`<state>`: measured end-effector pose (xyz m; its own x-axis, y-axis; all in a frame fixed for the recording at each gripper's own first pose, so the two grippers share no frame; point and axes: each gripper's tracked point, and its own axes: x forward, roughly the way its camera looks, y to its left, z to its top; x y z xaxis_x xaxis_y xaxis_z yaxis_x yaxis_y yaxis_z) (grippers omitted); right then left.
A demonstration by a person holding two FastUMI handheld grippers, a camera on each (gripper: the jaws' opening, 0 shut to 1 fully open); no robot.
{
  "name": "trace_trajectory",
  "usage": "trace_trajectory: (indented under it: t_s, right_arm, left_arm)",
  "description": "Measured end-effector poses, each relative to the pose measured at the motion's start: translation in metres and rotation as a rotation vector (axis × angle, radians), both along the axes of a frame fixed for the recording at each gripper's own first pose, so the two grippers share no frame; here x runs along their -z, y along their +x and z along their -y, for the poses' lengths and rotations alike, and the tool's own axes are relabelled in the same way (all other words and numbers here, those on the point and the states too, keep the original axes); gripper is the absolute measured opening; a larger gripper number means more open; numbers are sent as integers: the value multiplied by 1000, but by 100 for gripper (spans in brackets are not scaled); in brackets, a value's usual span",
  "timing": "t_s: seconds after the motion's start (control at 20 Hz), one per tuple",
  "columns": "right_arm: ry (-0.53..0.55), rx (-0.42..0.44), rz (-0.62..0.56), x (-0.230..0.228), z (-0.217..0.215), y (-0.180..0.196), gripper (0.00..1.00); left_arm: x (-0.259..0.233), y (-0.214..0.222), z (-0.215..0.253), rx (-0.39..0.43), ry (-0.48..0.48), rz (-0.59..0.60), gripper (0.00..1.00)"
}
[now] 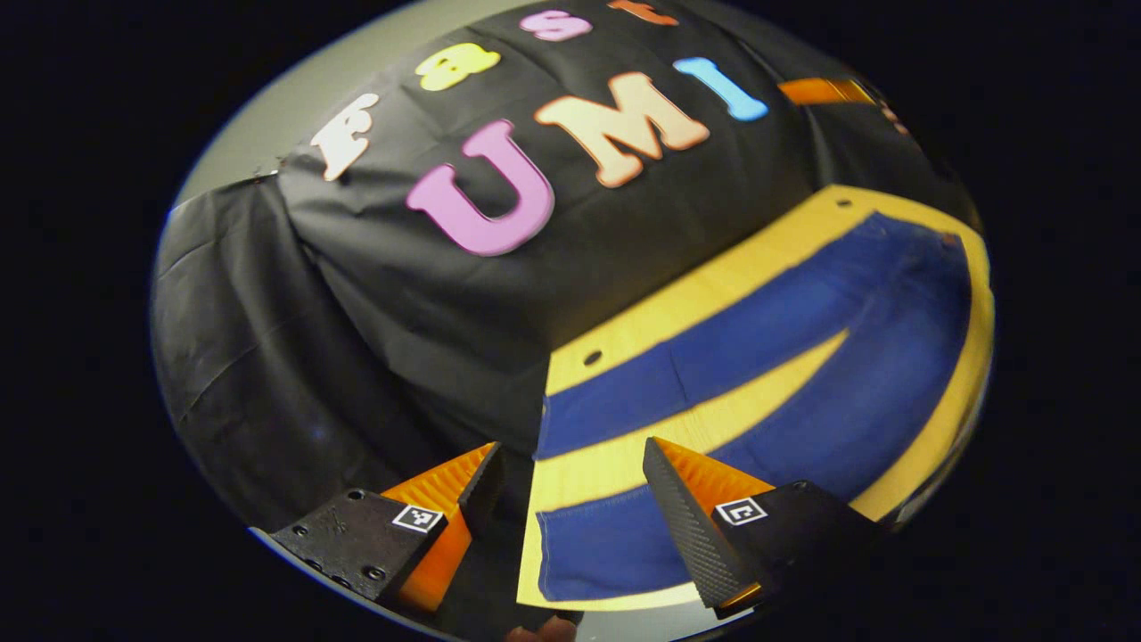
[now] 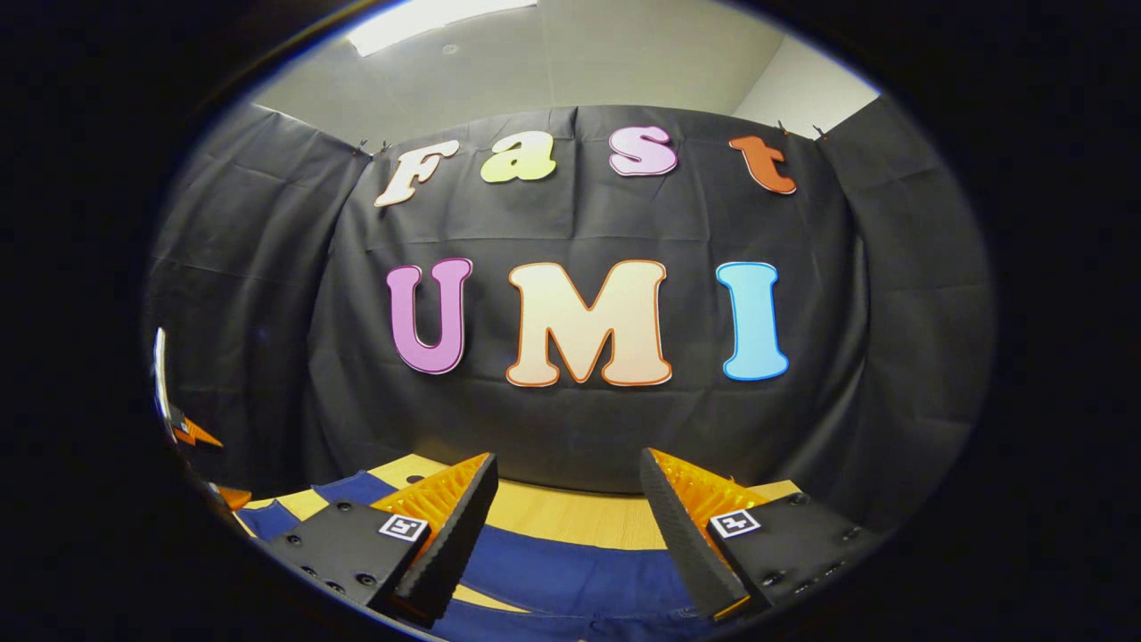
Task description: Grasp the waist and the cuffs of the jeans and fold them to make the two legs overlap; first hold the waist and fold one-third of the jeans toward the cuffs, then hold the cuffs and fold the remaining one-third in the same direction to finish folding.
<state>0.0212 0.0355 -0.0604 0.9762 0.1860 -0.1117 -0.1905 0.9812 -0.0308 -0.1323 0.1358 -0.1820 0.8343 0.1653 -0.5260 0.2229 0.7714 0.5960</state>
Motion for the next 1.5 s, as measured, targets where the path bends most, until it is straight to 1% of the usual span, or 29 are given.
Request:
trace_trajectory:
  t_s: [0.05, 0.1, 0.25, 0.35, 0.45, 0.5, 0.6, 0.75, 0.8, 0.85, 0.9, 1.15, 1.2, 1.25, 1.3, 1.35, 1.5]
  right_arm:
    - [-5, -4, -6, 5, 0, 1, 100]
    - [-9, -7, -13, 7, -1, 1, 99]
    - [-11, -3, -33, 17, 0, 4, 99]
    - [-15, 0, -48, 23, 1, 4, 100]
    - [-21, -1, -58, 26, 1, 5, 99]
    - [-26, -2, -61, 28, 0, 5, 100]
    - [-37, -3, -69, 33, -1, 4, 99]
    - [-49, 1, -86, 41, -2, 3, 99]
    - [-52, 6, -90, 43, -1, 3, 97]
    - [-52, 11, -94, 44, 0, 2, 99]
    - [-51, 16, -99, 45, 0, 3, 99]
    - [-57, 42, -107, 47, 3, 2, 99]
    - [-60, 46, -99, 44, 3, 1, 99]
    - [-65, 50, -90, 41, 4, 1, 99]
    - [-68, 52, -84, 39, 4, 1, 100]
    - [-71, 54, -83, 40, 3, 0, 99]
    - [-76, 72, -90, 41, 8, -2, 99]
  left_arm:
    - [15, -11, -2, 14, 26, -53, 95]
    - [29, -22, -3, 34, 56, -98, 95]
    - [62, -41, -12, 94, 172, -225, 95]
    - [78, -54, -22, 113, 211, -288, 96]
    - [94, -65, -36, 112, 247, -352, 96]
    - [101, -70, -42, 117, 277, -371, 96]
    - [110, -78, -48, 146, 344, -413, 96]
    - [124, -90, -53, 214, 423, -472, 96]
    - [129, -93, -54, 239, 445, -488, 96]
    - [136, -97, -56, 255, 466, -508, 100]
    - [144, -102, -58, 269, 477, -526, 96]
    - [164, -106, -57, 305, 496, -563, 96]
    - [166, -102, -56, 324, 511, -556, 96]
    - [167, -98, -55, 338, 524, -548, 94]
    - [166, -96, -56, 345, 528, -541, 93]
    - [168, -94, -56, 346, 524, -538, 93]
    - [168, -85, -58, 365, 533, -523, 93]
